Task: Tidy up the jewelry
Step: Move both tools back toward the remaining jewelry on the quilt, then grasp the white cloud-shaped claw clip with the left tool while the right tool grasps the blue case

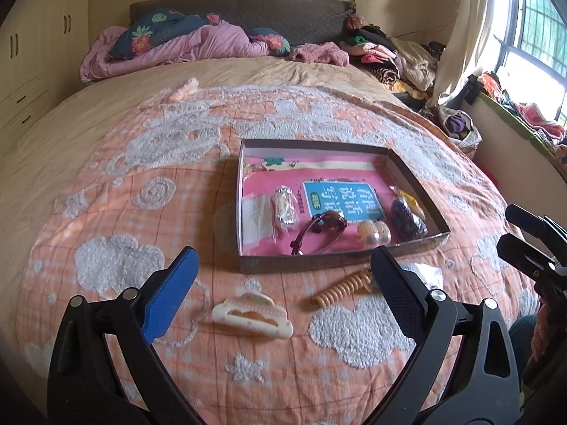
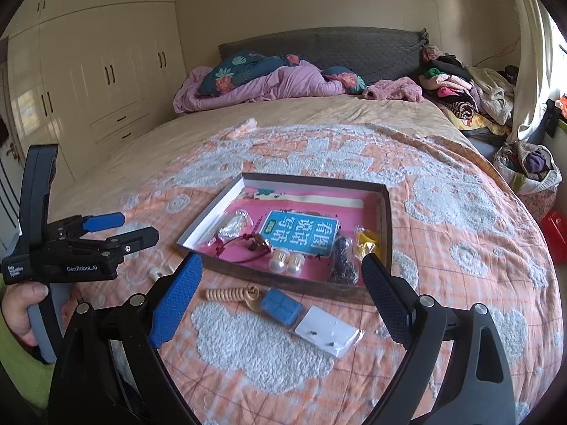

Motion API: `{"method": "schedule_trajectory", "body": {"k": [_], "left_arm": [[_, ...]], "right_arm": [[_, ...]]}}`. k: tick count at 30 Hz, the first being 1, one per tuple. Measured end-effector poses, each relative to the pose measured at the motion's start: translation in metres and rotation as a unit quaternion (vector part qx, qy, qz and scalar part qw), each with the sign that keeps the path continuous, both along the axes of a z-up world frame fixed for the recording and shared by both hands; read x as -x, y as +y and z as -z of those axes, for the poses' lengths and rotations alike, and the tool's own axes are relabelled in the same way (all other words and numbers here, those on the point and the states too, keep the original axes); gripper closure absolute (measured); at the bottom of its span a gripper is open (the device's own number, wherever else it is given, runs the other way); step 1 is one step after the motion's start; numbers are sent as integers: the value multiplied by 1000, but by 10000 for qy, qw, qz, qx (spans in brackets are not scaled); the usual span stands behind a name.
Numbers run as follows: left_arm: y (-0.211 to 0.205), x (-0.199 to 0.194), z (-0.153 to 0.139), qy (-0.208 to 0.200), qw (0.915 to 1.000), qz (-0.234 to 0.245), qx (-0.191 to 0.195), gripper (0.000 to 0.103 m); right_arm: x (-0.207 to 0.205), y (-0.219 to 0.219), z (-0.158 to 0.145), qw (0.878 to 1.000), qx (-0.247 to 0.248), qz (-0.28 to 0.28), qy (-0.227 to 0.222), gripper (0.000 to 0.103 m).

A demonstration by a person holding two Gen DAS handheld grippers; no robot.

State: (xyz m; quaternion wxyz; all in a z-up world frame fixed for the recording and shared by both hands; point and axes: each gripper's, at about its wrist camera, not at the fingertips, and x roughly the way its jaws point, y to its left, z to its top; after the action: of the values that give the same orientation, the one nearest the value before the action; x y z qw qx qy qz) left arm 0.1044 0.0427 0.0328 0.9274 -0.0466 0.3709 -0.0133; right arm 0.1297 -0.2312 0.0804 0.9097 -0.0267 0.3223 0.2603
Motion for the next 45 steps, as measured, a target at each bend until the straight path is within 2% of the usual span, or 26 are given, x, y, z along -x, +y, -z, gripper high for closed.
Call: {"method": "schedule_trajectory", "body": {"k": [19,28,36,45], "left_arm": [[3,13,39,546,9984,-46,-113,12],[11,8,62,853,9962,-159,-83,12],[20,1,77,1006,9946,-267,-52,12],[26,-6,87,1096,9934,-317,112,12]], "right_arm": [[10,17,43,9966,697,-385,213,13],[3,28,61,9938,888,-571,349,13],[-10,42,84,9875,1316,-756,421,14],[-40,56,111,9768,1883,-902,469,37]]}}
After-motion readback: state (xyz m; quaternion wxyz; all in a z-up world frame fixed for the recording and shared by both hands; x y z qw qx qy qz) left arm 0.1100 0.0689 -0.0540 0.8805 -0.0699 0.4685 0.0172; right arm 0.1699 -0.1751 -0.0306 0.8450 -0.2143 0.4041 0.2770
